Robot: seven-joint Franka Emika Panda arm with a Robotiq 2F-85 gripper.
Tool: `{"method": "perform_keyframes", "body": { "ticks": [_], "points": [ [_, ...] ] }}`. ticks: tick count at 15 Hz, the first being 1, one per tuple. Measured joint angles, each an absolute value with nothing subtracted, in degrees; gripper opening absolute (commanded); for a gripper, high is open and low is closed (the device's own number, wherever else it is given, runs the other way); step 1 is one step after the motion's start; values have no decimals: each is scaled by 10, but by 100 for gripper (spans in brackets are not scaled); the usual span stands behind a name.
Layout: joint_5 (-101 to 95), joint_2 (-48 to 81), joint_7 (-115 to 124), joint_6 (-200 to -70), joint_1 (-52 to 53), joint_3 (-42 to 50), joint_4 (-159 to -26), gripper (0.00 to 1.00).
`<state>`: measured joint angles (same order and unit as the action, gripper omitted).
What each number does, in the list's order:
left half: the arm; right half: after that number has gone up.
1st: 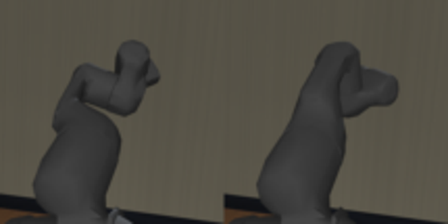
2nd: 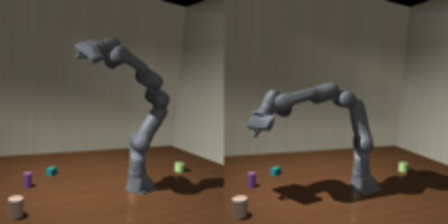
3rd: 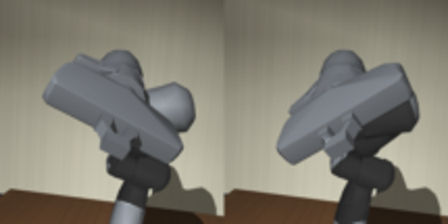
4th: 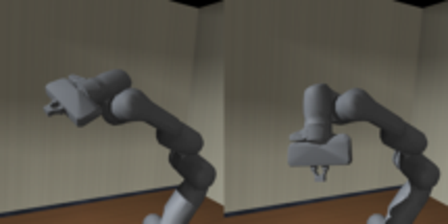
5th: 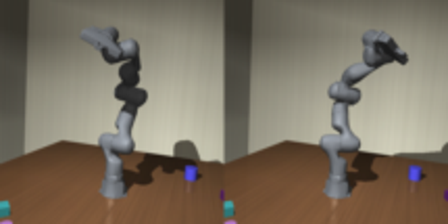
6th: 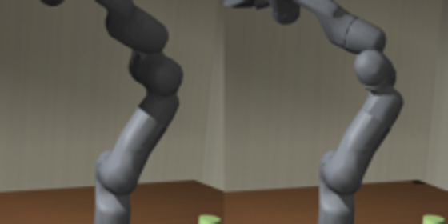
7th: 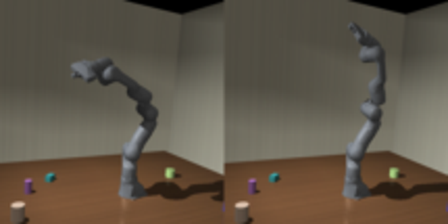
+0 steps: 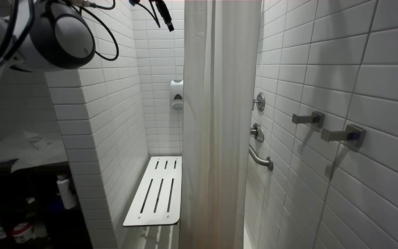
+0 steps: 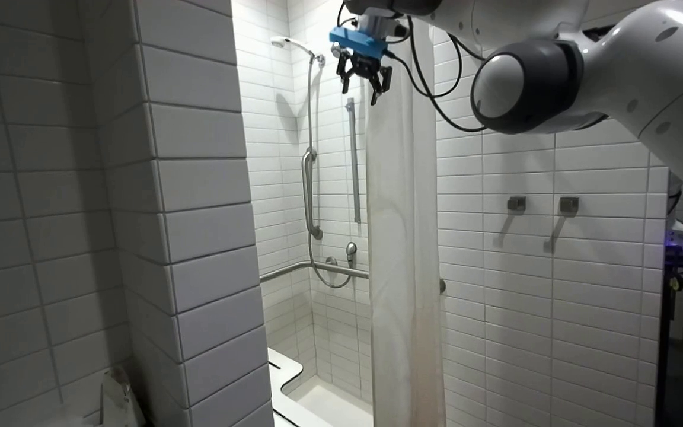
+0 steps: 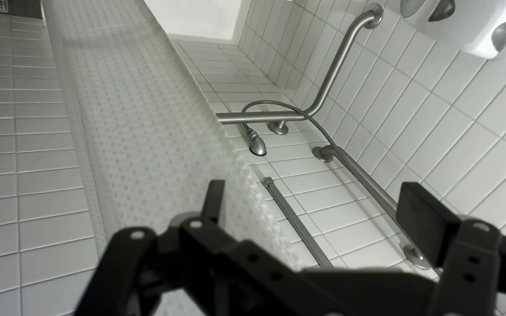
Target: Move the shower curtain to the right
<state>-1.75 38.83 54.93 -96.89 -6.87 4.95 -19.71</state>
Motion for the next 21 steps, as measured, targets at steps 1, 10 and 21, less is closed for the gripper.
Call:
{"method": "perform_keyframes", "body": {
  "ticks": [1, 10, 21],
  "points": [
    [-17, 388, 549, -969, -69, 50, -197, 98],
    [-23, 392, 566, -1013, -71, 60, -211, 100],
    [-69, 417, 698, -1099, -86, 112, -213, 73]
  ]
}}
